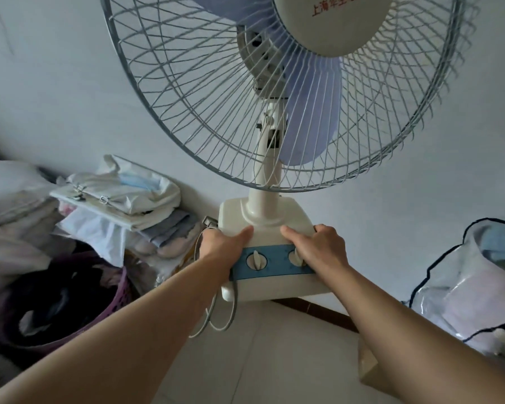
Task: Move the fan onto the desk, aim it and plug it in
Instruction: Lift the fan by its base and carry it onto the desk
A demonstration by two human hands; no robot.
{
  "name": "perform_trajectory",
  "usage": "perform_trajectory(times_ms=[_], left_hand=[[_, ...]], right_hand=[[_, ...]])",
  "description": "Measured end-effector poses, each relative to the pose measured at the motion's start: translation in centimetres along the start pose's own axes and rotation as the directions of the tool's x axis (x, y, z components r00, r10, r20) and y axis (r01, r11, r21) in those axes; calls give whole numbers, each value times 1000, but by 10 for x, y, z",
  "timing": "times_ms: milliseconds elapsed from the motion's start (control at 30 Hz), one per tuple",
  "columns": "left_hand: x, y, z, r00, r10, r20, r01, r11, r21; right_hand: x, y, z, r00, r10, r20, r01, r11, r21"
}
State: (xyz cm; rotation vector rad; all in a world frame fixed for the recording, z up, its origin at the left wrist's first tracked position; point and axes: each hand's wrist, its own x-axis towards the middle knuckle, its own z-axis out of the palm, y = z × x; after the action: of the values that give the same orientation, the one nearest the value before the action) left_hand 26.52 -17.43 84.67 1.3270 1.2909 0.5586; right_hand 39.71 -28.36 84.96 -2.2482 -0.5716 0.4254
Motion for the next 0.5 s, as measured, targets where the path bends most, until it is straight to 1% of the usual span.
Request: perform_trajectory(times_ms=[33, 133, 233, 400, 500], left_hand=[[-11, 0, -6, 999, 0, -41, -1, 1000, -19], [-27, -1, -15, 996, -7, -93, 5, 1000, -21], [-54, -6, -32, 982, -21, -187, 10, 998, -60], [-96, -17, -72, 942, -70, -329, 33, 992, -119], [-117, -26, -104, 904, -95, -418, 40, 989, -139]], right_hand=[[-7, -4, -4, 999, -30, 24, 31, 999, -12], [-14, -10, -7, 995, -87, 47, 88, 996, -11], [-30, -20, -10, 979, -164, 117, 167, 986, -9], [-62, -44, 3, 936, -265, 233, 273, 962, -3], [-86, -61, 19, 904, -305, 301, 319, 948, 2]])
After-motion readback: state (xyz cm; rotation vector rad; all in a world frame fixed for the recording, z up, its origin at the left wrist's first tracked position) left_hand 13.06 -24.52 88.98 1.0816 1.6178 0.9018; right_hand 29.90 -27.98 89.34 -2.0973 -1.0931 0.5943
